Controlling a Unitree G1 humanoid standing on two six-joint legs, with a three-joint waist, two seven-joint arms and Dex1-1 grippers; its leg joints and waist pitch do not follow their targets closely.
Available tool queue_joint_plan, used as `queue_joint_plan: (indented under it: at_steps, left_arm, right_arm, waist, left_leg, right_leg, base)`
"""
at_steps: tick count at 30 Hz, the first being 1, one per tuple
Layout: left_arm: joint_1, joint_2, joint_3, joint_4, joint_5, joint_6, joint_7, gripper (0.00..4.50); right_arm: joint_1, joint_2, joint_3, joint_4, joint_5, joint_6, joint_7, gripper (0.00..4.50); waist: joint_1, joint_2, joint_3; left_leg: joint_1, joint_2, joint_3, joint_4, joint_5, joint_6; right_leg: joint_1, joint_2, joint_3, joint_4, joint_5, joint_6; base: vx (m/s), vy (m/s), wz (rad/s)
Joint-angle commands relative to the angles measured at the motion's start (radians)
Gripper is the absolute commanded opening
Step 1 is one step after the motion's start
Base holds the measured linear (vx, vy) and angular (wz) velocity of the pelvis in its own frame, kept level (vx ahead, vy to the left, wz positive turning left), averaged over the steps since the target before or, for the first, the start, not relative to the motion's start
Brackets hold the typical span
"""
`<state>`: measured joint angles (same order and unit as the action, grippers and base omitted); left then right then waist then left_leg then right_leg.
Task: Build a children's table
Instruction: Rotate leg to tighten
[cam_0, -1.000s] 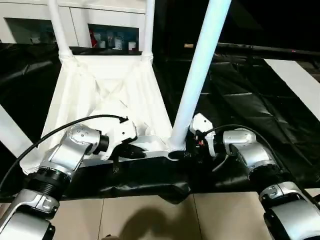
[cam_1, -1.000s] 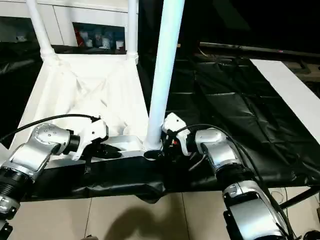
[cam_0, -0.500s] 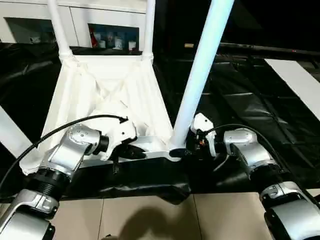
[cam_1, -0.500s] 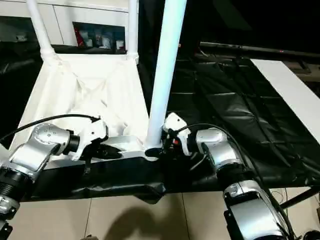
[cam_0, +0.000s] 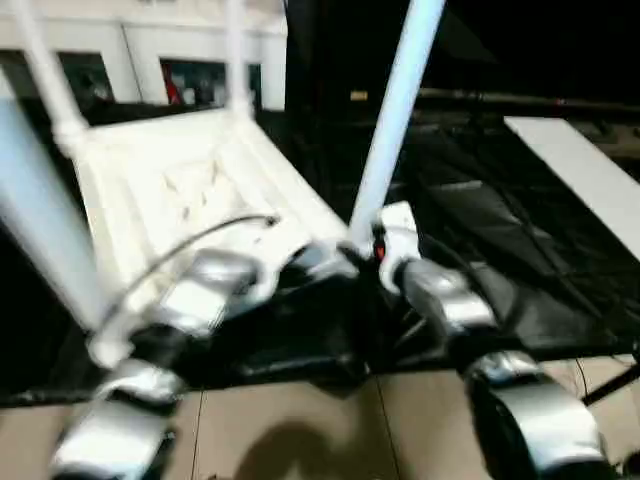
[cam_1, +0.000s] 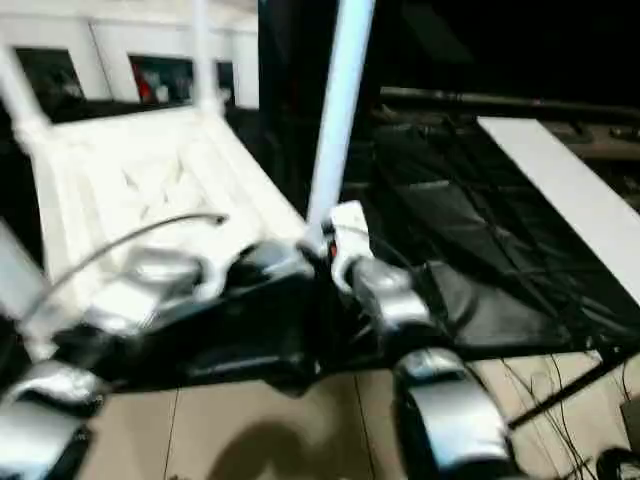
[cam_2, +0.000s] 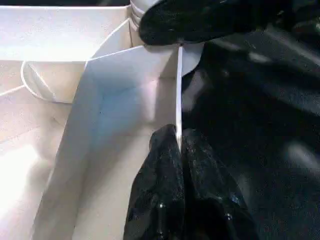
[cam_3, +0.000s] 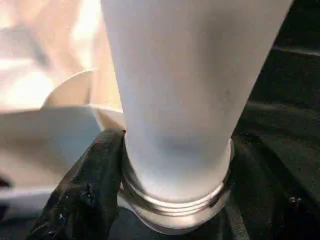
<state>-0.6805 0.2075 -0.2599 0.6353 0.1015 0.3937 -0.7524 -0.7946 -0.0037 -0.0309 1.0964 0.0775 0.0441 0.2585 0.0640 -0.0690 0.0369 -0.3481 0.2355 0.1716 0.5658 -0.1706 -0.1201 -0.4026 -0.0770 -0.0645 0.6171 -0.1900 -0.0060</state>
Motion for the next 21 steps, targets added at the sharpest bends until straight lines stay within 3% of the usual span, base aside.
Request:
queue_joint_plan:
  at_steps: [1,6,10,13,14,15,17,21]
  left_arm:
    - [0.009,-0.037,-0.026,0.065,0.024,0.026,0.054,0.00]
    - [-0.001,-0.030,-0.043,0.072,0.050,0.002,0.045,0.00]
    - [0.007,-0.003,-0.069,0.052,0.062,-0.016,0.009,0.00]
    - [0.023,0.021,-0.067,0.026,0.045,-0.029,-0.038,0.00]
    - [0.029,0.034,-0.072,0.021,0.047,-0.049,-0.058,0.00]
    - [0.034,0.046,-0.072,0.018,0.047,-0.055,-0.073,0.00]
    - [0.046,0.079,-0.067,0.008,0.039,-0.077,-0.115,0.00]
    - [0.068,0.137,-0.071,-0.020,0.007,-0.127,-0.227,0.00]
  right_arm:
    - [-0.023,0.040,0.013,0.026,-0.002,0.017,-0.040,2.72]
    - [-0.039,0.053,0.024,0.036,-0.028,-0.024,-0.029,2.72]
    - [-0.039,0.035,0.046,0.033,-0.042,-0.052,0.072,2.72]
    - [-0.028,0.004,0.079,0.002,-0.050,-0.054,0.188,2.72]
    - [-0.024,-0.009,0.089,-0.010,-0.052,-0.054,0.226,3.28]
    - [-0.019,-0.024,0.092,-0.023,-0.044,-0.046,0.273,3.42]
    - [-0.006,-0.071,0.116,-0.059,-0.049,-0.033,0.372,3.44]
    - [0.028,-0.147,0.163,-0.122,-0.062,-0.064,0.536,3.63]
  waist:
    - [0.005,0.017,-0.048]
    - [0.005,0.020,-0.049]
    - [0.003,0.018,-0.051]
    - [0.003,0.023,-0.051]
    - [0.002,0.022,-0.052]
    - [0.003,0.021,-0.053]
    - [0.003,0.023,-0.055]
    - [0.003,0.021,-0.054]
  left_leg:
    - [0.009,-0.010,0.005,-0.065,-0.330,-0.028]
    - [-0.001,-0.008,0.006,-0.067,-0.302,-0.018]
    - [-0.002,-0.008,0.008,-0.065,-0.283,-0.011]
    - [-0.003,-0.007,0.010,-0.064,-0.268,-0.002]
    - [-0.004,-0.007,0.010,-0.064,-0.263,0.000]
    - [-0.006,-0.007,0.009,-0.063,-0.245,0.005]
    - [-0.009,-0.006,0.010,-0.060,-0.204,0.020]
    - [-0.007,-0.006,0.012,-0.059,-0.199,0.031]
  right_leg:
    - [0.029,-0.049,0.035,-0.094,-0.369,-0.130]
    - [0.035,-0.048,0.037,-0.087,-0.294,-0.143]
    - [0.038,-0.048,0.037,-0.083,-0.255,-0.162]
    - [0.041,-0.048,0.038,-0.080,-0.223,-0.180]
    - [0.043,-0.047,0.037,-0.079,-0.215,-0.182]
    - [0.046,-0.048,0.037,-0.076,-0.190,-0.190]
    - [0.051,-0.046,0.037,-0.069,-0.114,-0.211]
    - [0.053,-0.046,0.038,-0.066,-0.095,-0.228]
  base:
    - [0.000,0.000,0.00]
    - [0.000,0.000,0.00]
    - [0.000,0.000,0.00]
    - [0.000,0.000,0.00]
    - [0.000,0.000,0.00]
    - [0.000,0.000,0.00]
    - [0.000,0.000,0.00]
    - [0.000,0.000,0.00]
